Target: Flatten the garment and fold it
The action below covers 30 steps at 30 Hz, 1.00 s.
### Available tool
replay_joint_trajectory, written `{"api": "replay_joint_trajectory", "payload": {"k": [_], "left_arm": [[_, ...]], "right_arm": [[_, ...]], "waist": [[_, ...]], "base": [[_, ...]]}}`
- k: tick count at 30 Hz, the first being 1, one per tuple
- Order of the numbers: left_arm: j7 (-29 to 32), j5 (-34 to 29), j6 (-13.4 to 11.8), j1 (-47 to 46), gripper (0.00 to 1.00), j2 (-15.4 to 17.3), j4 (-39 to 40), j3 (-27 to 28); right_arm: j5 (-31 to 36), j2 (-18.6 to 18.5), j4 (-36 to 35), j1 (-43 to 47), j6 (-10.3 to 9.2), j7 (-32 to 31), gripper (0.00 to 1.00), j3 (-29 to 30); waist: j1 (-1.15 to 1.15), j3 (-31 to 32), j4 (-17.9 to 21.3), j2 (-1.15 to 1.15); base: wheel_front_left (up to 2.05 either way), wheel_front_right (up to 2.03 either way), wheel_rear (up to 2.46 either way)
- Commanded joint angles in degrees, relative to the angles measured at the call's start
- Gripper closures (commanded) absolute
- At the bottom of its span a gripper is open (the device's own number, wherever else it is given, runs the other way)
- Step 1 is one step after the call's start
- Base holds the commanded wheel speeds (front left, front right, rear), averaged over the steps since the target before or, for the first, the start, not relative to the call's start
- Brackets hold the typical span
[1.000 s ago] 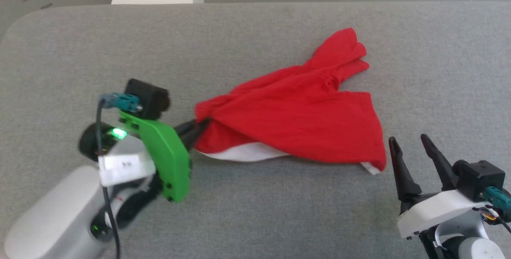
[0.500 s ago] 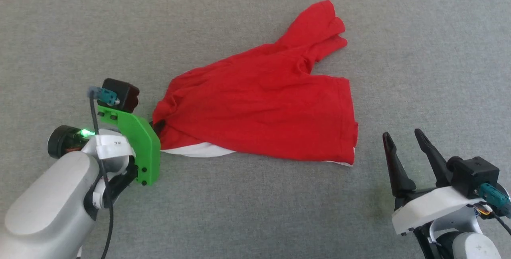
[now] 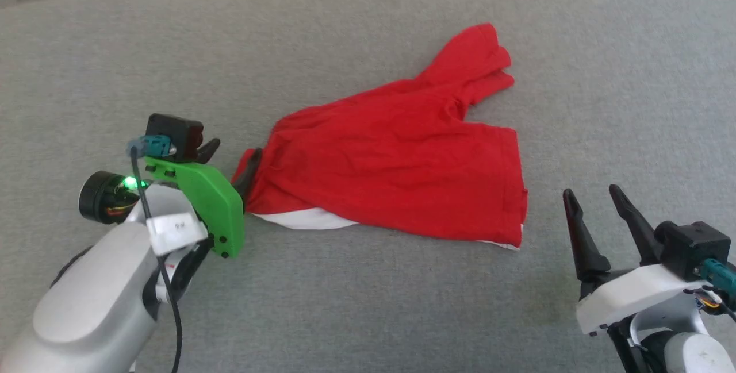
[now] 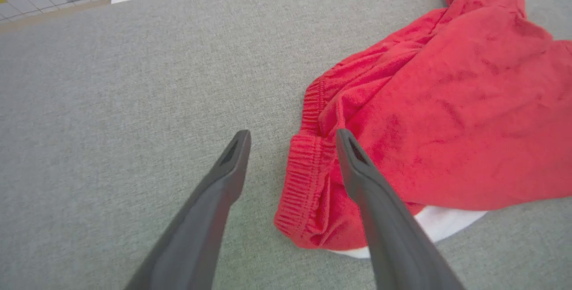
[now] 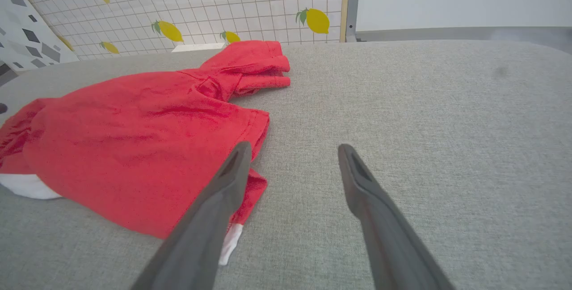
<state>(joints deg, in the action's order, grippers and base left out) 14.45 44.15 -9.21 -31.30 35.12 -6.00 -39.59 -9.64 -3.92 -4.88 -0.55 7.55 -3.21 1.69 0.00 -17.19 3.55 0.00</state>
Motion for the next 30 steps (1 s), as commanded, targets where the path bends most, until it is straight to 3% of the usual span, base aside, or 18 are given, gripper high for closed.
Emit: {"api": "replay_joint_trajectory", "payload": {"k": [1, 6, 12, 18, 25, 30], "left_arm": [[-1.7, -0.9, -0.7, 1.1, 0.0, 0.1, 0.8, 0.5], [-14.4, -4.5, -5.8, 4.4, 0.0, -1.2, 4.0, 4.1], [-27.1, -10.1, -8.9, 11.0, 0.0, -2.6, 5.9, 3.9], [-29.2, -14.2, -10.2, 16.5, 0.0, -4.2, 7.5, 3.0], [-29.4, -15.9, -8.8, 17.3, 0.0, -5.8, 8.5, 3.5], [-29.4, -16.5, -7.5, 15.9, 0.0, -7.5, 8.5, 4.4]], "right_arm": [[-0.3, -0.3, -0.5, -0.1, -0.06, -0.5, 0.0, 0.1], [-1.6, -1.9, -1.5, 0.2, -0.06, -3.1, 0.0, 0.6], [-3.9, -6.0, -2.6, -0.9, -0.06, -10.7, 0.0, -0.5], [-6.7, -12.3, -0.9, -6.9, -0.06, -23.3, 0.0, -2.5], [-8.7, -17.0, 6.2, -17.7, -0.06, -39.4, 0.0, -3.9], [-7.6, -20.4, 10.7, -22.1, -0.06, -44.7, 0.0, -5.8]], "waist": [[0.0, 2.5, -2.4, 0.0], [0.0, 4.3, -5.0, 0.0], [0.0, 4.7, -8.2, 0.0], [0.0, 3.3, -10.8, 0.0], [0.0, 1.2, -13.8, 0.0], [0.0, -0.7, -16.2, 0.0]], "base": [[0.0, 0.0, 0.0], [0.0, 0.0, 0.0], [0.0, 0.0, 0.0], [0.0, 0.0, 0.0], [0.0, 0.0, 0.0], [0.0, 0.0, 0.0]]}}
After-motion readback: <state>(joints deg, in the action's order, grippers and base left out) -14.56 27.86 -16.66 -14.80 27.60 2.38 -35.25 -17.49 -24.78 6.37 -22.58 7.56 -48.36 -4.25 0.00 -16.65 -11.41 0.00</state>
